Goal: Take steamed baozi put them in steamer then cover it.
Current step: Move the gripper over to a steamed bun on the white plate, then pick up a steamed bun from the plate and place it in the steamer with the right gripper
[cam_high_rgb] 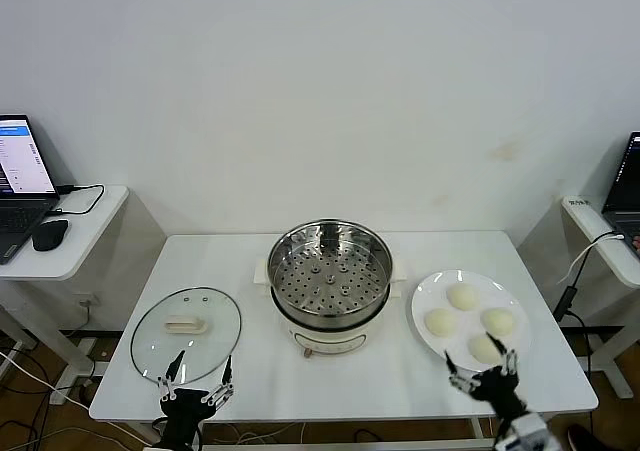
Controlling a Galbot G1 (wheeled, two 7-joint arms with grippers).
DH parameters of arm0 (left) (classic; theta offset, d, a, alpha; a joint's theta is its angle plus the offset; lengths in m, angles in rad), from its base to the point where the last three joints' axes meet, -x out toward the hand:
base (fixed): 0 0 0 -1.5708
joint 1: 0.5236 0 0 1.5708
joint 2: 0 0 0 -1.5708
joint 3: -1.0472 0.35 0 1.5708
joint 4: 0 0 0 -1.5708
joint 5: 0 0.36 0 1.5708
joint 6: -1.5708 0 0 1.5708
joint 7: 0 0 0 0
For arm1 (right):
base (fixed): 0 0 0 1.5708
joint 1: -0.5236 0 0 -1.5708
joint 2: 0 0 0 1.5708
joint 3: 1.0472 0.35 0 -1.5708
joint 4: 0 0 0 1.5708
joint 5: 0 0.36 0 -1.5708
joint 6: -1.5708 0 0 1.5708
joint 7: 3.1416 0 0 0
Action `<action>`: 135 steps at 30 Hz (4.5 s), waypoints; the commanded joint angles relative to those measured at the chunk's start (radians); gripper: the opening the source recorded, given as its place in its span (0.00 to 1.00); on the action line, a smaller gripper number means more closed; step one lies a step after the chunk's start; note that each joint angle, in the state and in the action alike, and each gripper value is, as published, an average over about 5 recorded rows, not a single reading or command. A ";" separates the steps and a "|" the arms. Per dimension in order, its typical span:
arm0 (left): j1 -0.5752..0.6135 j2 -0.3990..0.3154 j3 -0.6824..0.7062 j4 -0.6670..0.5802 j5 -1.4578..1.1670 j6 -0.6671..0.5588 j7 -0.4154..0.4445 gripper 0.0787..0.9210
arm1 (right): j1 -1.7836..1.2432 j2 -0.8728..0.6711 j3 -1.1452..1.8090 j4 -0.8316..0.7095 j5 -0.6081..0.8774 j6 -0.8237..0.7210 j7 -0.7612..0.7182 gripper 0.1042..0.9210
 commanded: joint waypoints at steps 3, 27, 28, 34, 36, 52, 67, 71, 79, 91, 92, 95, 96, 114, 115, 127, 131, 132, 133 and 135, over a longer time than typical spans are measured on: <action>-0.006 0.006 -0.003 0.001 0.070 0.014 0.013 0.88 | 0.325 -0.484 -0.004 -0.203 -0.226 -0.105 -0.339 0.88; 0.000 -0.015 -0.025 0.055 0.091 -0.072 -0.019 0.88 | 1.395 -0.513 -1.026 -0.841 -0.192 0.070 -0.964 0.88; 0.000 -0.015 -0.027 0.057 0.092 -0.079 -0.020 0.88 | 1.412 -0.497 -1.044 -0.862 -0.191 0.082 -0.965 0.88; -0.002 -0.014 -0.039 0.061 0.093 -0.089 -0.021 0.88 | 1.461 -0.393 -1.108 -0.980 -0.189 0.133 -0.949 0.88; -0.006 -0.014 -0.043 0.062 0.092 -0.089 -0.022 0.88 | 1.470 -0.357 -1.115 -1.017 -0.196 0.143 -0.940 0.88; -0.020 -0.003 -0.072 0.064 0.087 -0.087 -0.020 0.88 | 1.488 -0.230 -1.165 -1.141 -0.312 0.139 -0.923 0.88; -0.032 0.002 -0.072 0.075 0.086 -0.088 -0.020 0.88 | 1.487 -0.188 -1.155 -1.192 -0.338 0.120 -0.894 0.85; -0.029 0.002 -0.073 0.074 0.086 -0.088 -0.020 0.88 | 1.484 -0.189 -1.158 -1.188 -0.334 0.122 -0.894 0.80; -0.023 -0.003 -0.068 0.071 0.088 -0.091 -0.022 0.88 | 1.480 -0.202 -1.163 -1.162 -0.304 0.126 -0.880 0.65; -0.019 -0.001 -0.064 0.058 0.088 -0.094 -0.022 0.88 | 1.699 -0.374 -1.322 -0.970 -0.064 0.087 -0.904 0.55; -0.020 0.000 -0.063 0.058 0.088 -0.094 -0.022 0.88 | 1.733 -0.393 -1.344 -0.944 -0.032 0.078 -0.908 0.56; -0.024 0.003 -0.059 0.059 0.087 -0.094 -0.022 0.88 | 1.835 -0.432 -1.418 -0.879 0.058 0.056 -0.918 0.56; -0.025 0.004 -0.057 0.059 0.087 -0.094 -0.022 0.88 | 1.874 -0.439 -1.446 -0.861 0.085 0.050 -0.920 0.56; -0.042 0.045 -0.065 0.049 0.067 -0.094 -0.022 0.88 | 2.267 -0.109 -1.877 -0.816 0.365 0.173 -0.782 0.57; -0.042 0.048 -0.069 0.048 0.063 -0.093 -0.022 0.88 | 2.263 -0.087 -1.892 -0.817 0.355 0.192 -0.772 0.57; -0.038 0.052 -0.102 0.052 0.043 -0.092 -0.020 0.88 | 2.188 0.120 -2.016 -0.906 0.121 0.470 -0.731 0.58; -0.039 0.045 -0.104 0.054 0.042 -0.093 -0.020 0.88 | 2.152 0.145 -2.029 -0.943 0.039 0.545 -0.725 0.58; -0.039 0.044 -0.105 0.055 0.042 -0.093 -0.020 0.88 | 2.144 0.148 -2.031 -0.947 0.020 0.558 -0.722 0.58; -0.038 0.043 -0.105 0.056 0.042 -0.093 -0.020 0.88 | 2.136 0.151 -2.032 -0.953 -0.002 0.570 -0.718 0.58; -0.038 0.043 -0.107 0.059 0.042 -0.094 -0.020 0.88 | 2.119 0.157 -2.029 -0.971 -0.049 0.593 -0.707 0.58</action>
